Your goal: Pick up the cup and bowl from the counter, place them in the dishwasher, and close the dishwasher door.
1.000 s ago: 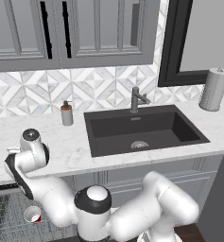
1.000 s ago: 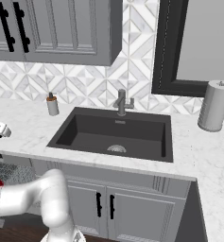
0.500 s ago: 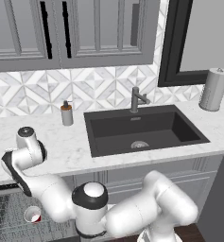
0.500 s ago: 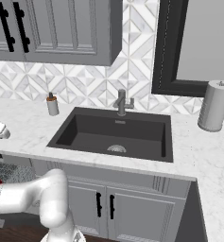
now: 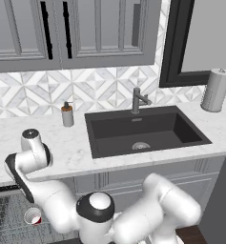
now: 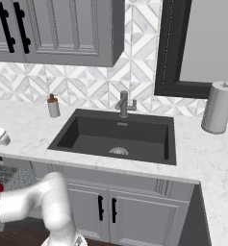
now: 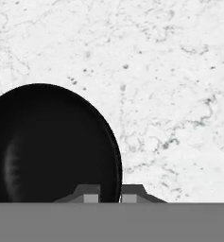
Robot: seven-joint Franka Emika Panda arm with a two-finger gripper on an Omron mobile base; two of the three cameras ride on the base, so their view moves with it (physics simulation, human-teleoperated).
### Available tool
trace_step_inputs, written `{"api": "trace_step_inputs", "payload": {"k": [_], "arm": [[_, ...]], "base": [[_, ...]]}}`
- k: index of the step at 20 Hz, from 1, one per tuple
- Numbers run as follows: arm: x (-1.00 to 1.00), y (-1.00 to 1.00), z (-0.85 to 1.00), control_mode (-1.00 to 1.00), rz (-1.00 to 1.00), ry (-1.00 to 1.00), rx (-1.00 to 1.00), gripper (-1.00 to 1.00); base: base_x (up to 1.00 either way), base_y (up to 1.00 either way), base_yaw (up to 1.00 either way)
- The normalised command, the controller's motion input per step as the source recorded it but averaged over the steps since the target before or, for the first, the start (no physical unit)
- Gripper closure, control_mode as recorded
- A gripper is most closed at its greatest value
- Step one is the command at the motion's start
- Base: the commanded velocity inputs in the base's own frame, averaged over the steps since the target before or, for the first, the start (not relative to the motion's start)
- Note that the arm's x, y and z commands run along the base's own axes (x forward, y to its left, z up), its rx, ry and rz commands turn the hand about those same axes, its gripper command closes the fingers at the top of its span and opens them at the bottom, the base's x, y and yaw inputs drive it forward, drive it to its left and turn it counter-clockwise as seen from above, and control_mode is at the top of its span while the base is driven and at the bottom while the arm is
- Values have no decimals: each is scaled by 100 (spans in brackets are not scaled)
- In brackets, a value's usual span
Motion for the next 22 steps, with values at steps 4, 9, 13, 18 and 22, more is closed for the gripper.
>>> {"api": "trace_step_inputs", "payload": {"k": [4, 9, 13, 18, 22], "arm": [[-91, -72, 0, -100, -11, 0, 6, 100], [-100, -84, 0, -100, -19, 0, 14, 100], [-100, -50, 6, -100, -23, -1, 19, 100], [-100, 0, 22, -100, -8, 2, 14, 100], [-100, 42, 23, -100, -1, 6, 0, 100]], "base": [[0, 0, 0], [0, 0, 0], [0, 0, 0], [0, 0, 0], [0, 0, 0]]}}
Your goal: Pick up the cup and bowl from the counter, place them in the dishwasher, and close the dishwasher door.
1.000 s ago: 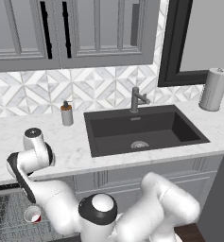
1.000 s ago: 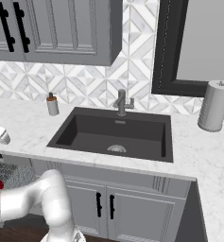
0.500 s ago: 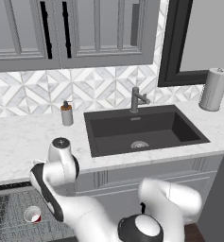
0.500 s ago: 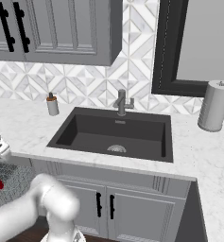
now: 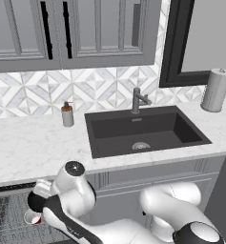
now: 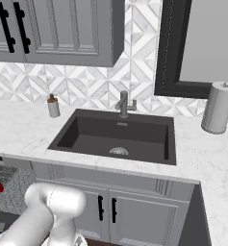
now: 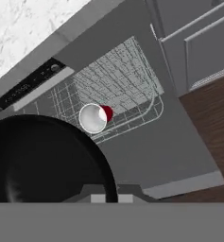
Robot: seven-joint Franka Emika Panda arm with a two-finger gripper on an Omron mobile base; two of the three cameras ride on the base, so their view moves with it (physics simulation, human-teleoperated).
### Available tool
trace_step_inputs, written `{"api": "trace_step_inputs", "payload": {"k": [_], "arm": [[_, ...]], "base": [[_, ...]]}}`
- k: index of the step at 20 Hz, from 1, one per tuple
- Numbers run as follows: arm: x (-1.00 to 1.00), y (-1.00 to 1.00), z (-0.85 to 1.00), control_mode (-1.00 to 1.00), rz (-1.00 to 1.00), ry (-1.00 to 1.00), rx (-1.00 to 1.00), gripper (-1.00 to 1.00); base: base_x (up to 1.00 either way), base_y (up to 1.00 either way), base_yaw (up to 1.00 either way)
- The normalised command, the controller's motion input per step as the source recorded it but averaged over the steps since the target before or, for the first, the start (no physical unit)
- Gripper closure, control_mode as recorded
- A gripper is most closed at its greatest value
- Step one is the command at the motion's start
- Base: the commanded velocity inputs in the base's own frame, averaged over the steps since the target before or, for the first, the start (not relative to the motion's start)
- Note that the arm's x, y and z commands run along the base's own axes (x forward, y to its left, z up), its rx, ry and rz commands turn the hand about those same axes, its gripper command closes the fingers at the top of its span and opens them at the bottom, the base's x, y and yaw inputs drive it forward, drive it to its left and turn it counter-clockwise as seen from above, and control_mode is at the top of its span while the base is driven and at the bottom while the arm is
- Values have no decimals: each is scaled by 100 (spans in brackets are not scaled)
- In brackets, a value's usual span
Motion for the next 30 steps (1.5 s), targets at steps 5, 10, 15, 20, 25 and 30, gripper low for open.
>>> {"api": "trace_step_inputs", "payload": {"k": [5, 10, 15, 20, 25, 30], "arm": [[-81, 73, 9, -100, 0, 8, -10, 100], [-43, 62, 0, -100, -11, 17, -12, 100], [-20, 5, -4, -100, -35, 11, -5, 100], [-55, 0, -43, -100, -28, -20, 11, 100], [-39, -19, -62, -100, -28, 0, 8, 100], [-5, -70, -50, -100, -9, 0, 14, 100]], "base": [[0, 0, 0], [0, 0, 0], [0, 0, 0], [0, 0, 0], [0, 0, 0], [0, 0, 0]]}}
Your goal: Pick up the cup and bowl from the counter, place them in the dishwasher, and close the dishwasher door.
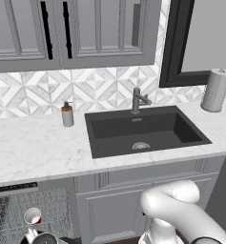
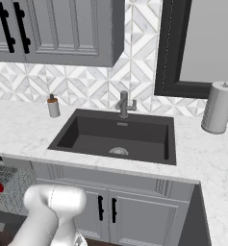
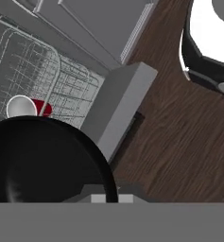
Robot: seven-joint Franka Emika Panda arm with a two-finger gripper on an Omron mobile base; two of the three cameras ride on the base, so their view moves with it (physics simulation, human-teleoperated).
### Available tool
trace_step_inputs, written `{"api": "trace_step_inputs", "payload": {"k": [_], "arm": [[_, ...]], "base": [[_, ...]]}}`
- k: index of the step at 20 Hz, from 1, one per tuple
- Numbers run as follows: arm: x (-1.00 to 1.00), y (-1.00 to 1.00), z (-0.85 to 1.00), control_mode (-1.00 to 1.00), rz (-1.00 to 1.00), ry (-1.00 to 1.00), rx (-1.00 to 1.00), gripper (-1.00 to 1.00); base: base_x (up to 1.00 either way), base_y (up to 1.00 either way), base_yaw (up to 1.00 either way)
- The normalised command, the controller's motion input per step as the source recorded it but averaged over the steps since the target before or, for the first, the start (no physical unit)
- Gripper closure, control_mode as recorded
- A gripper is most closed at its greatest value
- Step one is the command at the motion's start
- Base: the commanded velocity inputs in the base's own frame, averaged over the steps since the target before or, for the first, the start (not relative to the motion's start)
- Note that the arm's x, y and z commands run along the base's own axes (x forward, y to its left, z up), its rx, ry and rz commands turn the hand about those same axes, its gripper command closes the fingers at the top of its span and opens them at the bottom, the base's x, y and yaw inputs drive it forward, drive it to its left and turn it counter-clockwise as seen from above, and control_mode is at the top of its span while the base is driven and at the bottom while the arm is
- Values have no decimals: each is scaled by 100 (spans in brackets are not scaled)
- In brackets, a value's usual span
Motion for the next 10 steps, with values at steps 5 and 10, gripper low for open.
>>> {"api": "trace_step_inputs", "payload": {"k": [5, 10], "arm": [[7, -54, -41, -100, -1, 0, 11, 100], [38, -13, -16, -100, 0, 0, 6, 100]], "base": [[0, 0, 0], [0, 0, 0]]}}
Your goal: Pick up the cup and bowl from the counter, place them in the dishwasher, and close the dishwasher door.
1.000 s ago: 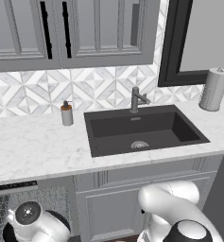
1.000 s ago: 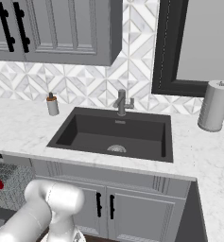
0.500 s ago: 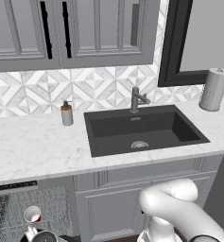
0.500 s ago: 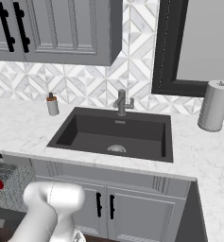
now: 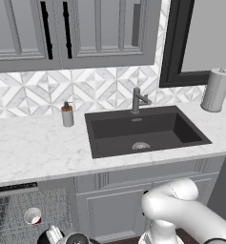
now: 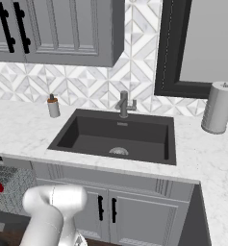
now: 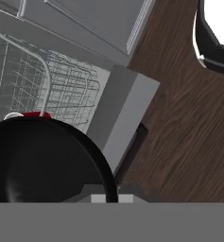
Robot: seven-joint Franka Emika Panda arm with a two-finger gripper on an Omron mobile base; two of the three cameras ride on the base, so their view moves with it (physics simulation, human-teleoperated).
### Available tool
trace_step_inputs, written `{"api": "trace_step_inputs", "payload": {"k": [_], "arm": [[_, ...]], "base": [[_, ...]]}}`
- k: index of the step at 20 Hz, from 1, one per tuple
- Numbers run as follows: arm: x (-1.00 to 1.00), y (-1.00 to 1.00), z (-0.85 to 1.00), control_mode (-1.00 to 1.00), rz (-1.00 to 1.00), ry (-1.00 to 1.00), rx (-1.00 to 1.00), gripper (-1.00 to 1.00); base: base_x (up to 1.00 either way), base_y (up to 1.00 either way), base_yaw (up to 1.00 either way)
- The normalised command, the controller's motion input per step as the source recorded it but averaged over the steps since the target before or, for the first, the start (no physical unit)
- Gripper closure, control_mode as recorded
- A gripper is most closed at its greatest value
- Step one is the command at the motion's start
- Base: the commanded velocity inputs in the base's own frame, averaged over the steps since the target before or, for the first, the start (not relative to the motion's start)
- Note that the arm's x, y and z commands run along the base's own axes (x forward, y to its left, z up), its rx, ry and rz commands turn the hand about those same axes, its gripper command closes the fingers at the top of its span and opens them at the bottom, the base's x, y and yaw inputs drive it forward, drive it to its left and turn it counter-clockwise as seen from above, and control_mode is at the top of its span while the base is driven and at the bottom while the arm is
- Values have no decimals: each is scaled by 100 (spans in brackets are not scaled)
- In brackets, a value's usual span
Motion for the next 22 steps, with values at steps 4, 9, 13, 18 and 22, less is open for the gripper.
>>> {"api": "trace_step_inputs", "payload": {"k": [4, 9, 13, 18, 22], "arm": [[40, -21, -13, -100, 0, 4, 6, 100], [42, -8, -17, -100, 0, 5, 3, 100], [46, 0, -13, -100, 0, 12, 0, 100], [47, 0, -15, -100, 0, 6, 0, 100], [21, 11, -32, -100, -6, -6, 0, 100]], "base": [[0, 0, 0], [0, 0, 0], [0, 0, 0], [0, 0, 0], [0, 0, 0]]}}
